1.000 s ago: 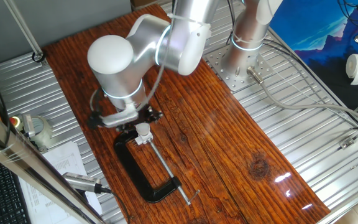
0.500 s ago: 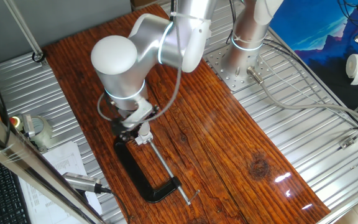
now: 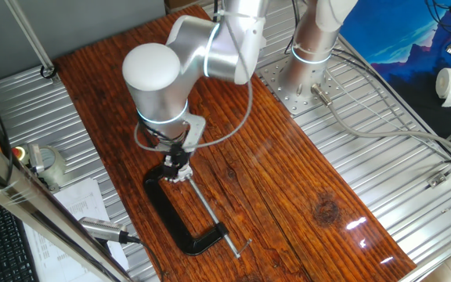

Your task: Install the light bulb by rotating it

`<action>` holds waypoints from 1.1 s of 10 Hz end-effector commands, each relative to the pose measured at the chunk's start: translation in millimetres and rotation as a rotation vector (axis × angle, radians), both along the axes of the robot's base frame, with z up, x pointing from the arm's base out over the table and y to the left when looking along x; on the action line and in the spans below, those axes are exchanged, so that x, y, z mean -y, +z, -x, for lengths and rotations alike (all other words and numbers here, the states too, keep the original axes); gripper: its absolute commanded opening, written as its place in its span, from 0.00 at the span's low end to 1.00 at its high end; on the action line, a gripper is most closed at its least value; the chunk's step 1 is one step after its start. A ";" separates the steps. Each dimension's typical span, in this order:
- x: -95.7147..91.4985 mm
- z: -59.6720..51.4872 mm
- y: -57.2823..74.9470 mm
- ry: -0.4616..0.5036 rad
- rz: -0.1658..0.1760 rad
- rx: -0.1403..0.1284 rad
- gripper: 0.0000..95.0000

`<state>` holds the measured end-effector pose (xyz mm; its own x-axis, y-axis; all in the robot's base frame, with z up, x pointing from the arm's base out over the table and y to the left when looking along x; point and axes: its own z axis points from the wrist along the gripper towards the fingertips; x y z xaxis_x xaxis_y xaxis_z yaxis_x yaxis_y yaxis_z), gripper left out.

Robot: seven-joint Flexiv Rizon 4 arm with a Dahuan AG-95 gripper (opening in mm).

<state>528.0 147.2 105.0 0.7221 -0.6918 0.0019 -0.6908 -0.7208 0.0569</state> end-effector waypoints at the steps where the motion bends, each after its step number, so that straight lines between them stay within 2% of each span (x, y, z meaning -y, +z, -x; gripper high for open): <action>1: -3.4 2.3 -6.1 0.222 -0.019 0.018 0.80; 4: -0.5 4.4 -8.6 0.243 -0.020 0.022 0.80; 5: 2.4 7.2 -11.6 0.243 -0.037 0.026 0.80; 7: 6.6 10.8 -15.3 0.266 -0.038 0.034 0.80; 11: 8.9 10.0 -20.2 0.296 -0.038 0.048 0.80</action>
